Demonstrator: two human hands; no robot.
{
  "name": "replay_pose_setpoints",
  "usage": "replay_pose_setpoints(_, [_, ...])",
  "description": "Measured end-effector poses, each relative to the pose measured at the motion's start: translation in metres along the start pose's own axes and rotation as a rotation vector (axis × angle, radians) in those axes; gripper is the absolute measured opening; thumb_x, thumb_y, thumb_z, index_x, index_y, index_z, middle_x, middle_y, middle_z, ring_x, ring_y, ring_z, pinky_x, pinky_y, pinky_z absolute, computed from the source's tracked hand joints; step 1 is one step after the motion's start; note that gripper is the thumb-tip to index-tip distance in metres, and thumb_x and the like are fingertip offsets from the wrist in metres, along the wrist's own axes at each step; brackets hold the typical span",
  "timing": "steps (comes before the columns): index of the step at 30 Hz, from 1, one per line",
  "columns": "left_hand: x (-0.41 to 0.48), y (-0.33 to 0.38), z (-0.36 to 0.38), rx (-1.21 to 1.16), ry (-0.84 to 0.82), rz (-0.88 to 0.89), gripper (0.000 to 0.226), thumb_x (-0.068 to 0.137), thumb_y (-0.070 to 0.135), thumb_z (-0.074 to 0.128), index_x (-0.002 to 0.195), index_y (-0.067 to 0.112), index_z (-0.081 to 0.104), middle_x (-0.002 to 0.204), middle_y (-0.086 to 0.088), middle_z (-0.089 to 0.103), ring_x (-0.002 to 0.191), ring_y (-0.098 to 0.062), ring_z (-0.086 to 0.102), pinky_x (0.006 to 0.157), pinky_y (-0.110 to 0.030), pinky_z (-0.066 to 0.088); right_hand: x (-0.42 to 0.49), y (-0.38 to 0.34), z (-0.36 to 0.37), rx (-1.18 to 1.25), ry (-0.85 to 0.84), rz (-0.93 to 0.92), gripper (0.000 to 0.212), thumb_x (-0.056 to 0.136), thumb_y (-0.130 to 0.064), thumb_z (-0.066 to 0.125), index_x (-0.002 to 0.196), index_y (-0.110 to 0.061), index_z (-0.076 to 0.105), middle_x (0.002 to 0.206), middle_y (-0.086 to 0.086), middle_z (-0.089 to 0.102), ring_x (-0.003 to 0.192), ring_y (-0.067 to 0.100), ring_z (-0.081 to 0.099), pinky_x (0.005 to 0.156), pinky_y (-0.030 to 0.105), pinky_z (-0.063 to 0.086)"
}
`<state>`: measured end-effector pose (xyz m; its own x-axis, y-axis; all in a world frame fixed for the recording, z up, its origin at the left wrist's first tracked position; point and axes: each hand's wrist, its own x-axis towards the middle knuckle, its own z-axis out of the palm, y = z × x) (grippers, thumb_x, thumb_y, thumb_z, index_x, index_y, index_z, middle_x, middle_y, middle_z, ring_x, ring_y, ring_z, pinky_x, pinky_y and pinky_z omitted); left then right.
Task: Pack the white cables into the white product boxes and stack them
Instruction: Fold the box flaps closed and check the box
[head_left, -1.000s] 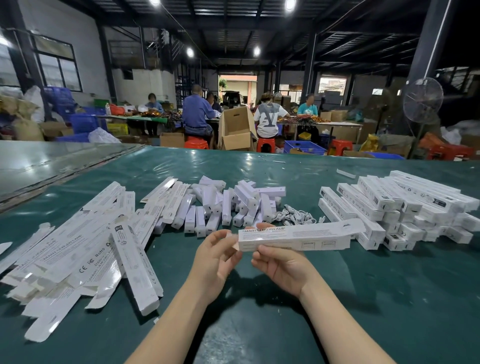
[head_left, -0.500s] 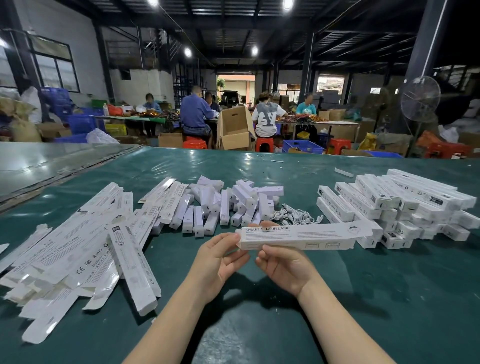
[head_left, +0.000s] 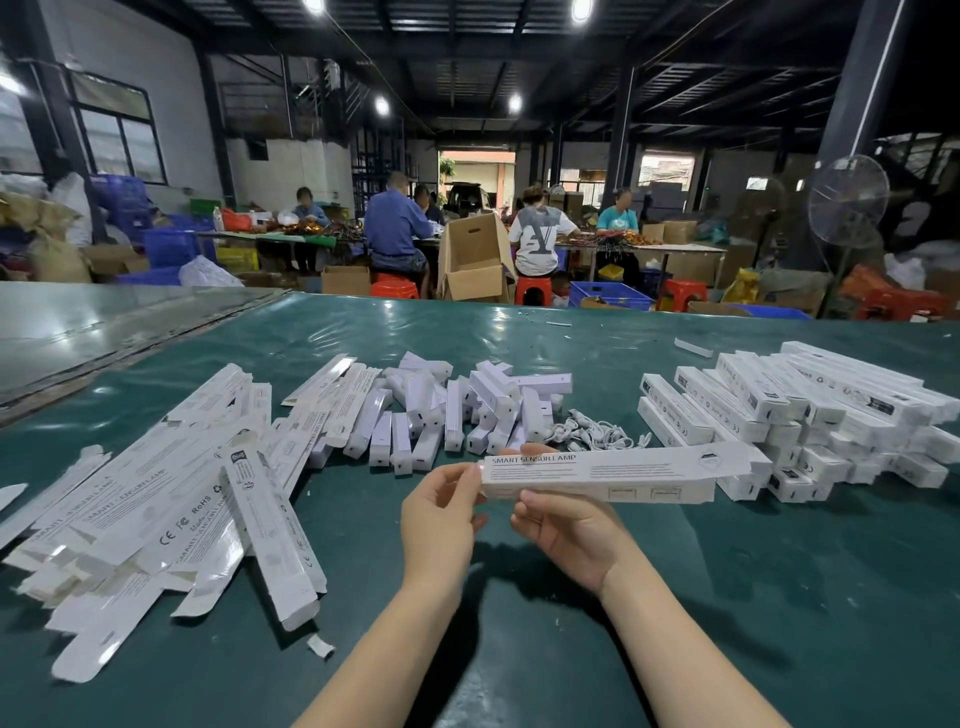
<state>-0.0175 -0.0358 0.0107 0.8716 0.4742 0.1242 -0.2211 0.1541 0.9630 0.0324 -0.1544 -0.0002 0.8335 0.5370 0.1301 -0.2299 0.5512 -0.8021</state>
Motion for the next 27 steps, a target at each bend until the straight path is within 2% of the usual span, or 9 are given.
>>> replay_pose_setpoints(4, [-0.009, 0.006, 0.013, -0.037, -0.13, -0.026, 0.029, 0.098, 0.025, 0.037, 0.094, 0.027, 0.065, 0.098, 0.007, 0.068, 0.097, -0.008, 0.06, 0.084, -0.029, 0.046, 0.003, 0.0, -0.001, 0.096, 0.079, -0.064, 0.044, 0.063, 0.007, 0.055, 0.099, -0.017, 0.06, 0.069, 0.005, 0.07, 0.049, 0.011, 0.061, 0.054, 0.023, 0.055])
replay_pose_setpoints(8, [-0.009, 0.015, 0.012, -0.52, -0.394, -0.26, 0.043, 0.085, 0.036, 0.037, 0.113, 0.015, 0.062, 0.104, 0.001, 0.066, 0.096, -0.016, 0.055, 0.087, -0.032, 0.04, 0.003, -0.004, -0.005, 0.3, 0.054, -0.101, 0.041, 0.068, 0.007, 0.05, 0.096, -0.019, 0.065, 0.07, 0.009, 0.07, 0.048, 0.012, 0.061, 0.055, 0.024, 0.055])
replay_pose_setpoints(11, [-0.011, 0.012, 0.011, -0.374, -0.511, -0.145, 0.061, 0.067, 0.04, 0.046, 0.125, 0.022, 0.053, 0.11, 0.011, 0.064, 0.106, -0.01, 0.053, 0.093, -0.03, 0.038, 0.002, -0.003, -0.004, 0.315, 0.041, -0.114, 0.043, 0.065, 0.006, 0.064, 0.099, -0.02, 0.063, 0.075, 0.01, 0.071, 0.052, 0.014, 0.064, 0.056, 0.027, 0.056])
replay_pose_setpoints(15, [-0.019, 0.013, 0.013, -0.083, -0.57, 0.056, 0.052, 0.069, 0.025, 0.041, 0.121, 0.033, 0.049, 0.117, 0.021, 0.061, 0.113, 0.006, 0.051, 0.098, -0.018, 0.04, 0.003, -0.003, -0.006, 0.308, 0.05, -0.108, 0.091, 0.03, -0.005, 0.093, 0.111, -0.015, 0.054, 0.074, 0.008, 0.072, 0.06, 0.017, 0.068, 0.06, 0.029, 0.057])
replay_pose_setpoints(17, [-0.017, 0.015, 0.014, 0.024, -0.545, 0.12, 0.061, 0.071, 0.021, 0.039, 0.132, 0.021, 0.043, 0.137, 0.004, 0.05, 0.129, -0.004, 0.04, 0.11, -0.027, 0.03, 0.003, -0.002, -0.007, 0.304, 0.044, -0.104, 0.089, 0.037, -0.005, 0.092, 0.115, -0.016, 0.051, 0.078, 0.008, 0.073, 0.065, 0.018, 0.069, 0.062, 0.03, 0.057])
replay_pose_setpoints(20, [-0.014, 0.018, 0.015, -0.005, -0.545, 0.081, 0.046, 0.084, 0.013, 0.041, 0.13, 0.016, 0.041, 0.138, -0.004, 0.048, 0.123, -0.01, 0.045, 0.109, -0.028, 0.03, 0.004, 0.001, -0.005, 0.29, 0.033, -0.095, 0.052, 0.064, -0.002, 0.067, 0.112, -0.021, 0.059, 0.088, 0.009, 0.073, 0.073, 0.019, 0.07, 0.068, 0.032, 0.058])
replay_pose_setpoints(23, [-0.015, 0.014, 0.013, -0.065, -0.434, 0.054, 0.037, 0.085, 0.02, 0.057, 0.122, 0.024, 0.055, 0.121, 0.005, 0.062, 0.114, -0.009, 0.055, 0.101, -0.026, 0.039, 0.004, 0.003, -0.004, 0.264, 0.0, -0.104, 0.039, 0.07, -0.001, 0.054, 0.089, -0.028, 0.075, 0.087, 0.007, 0.074, 0.07, 0.017, 0.07, 0.069, 0.03, 0.058])
replay_pose_setpoints(25, [-0.009, 0.014, 0.006, -0.044, -0.187, 0.098, 0.019, 0.085, 0.011, 0.06, 0.094, 0.026, 0.067, 0.094, 0.008, 0.07, 0.092, -0.008, 0.062, 0.088, -0.02, 0.046, 0.003, 0.005, -0.001, 0.228, -0.024, -0.08, 0.036, 0.067, -0.002, 0.058, 0.083, -0.028, 0.077, 0.081, 0.004, 0.073, 0.063, 0.014, 0.068, 0.065, 0.028, 0.057])
replay_pose_setpoints(27, [-0.002, 0.016, -0.003, 0.103, -0.05, 0.208, 0.021, 0.08, 0.007, 0.067, 0.075, 0.027, 0.069, 0.073, 0.012, 0.07, 0.073, -0.003, 0.062, 0.07, -0.009, 0.047, 0.002, 0.006, 0.001, 0.19, -0.024, -0.053, 0.035, 0.064, -0.003, 0.06, 0.082, -0.027, 0.077, 0.077, 0.003, 0.073, 0.059, 0.014, 0.067, 0.062, 0.027, 0.056])
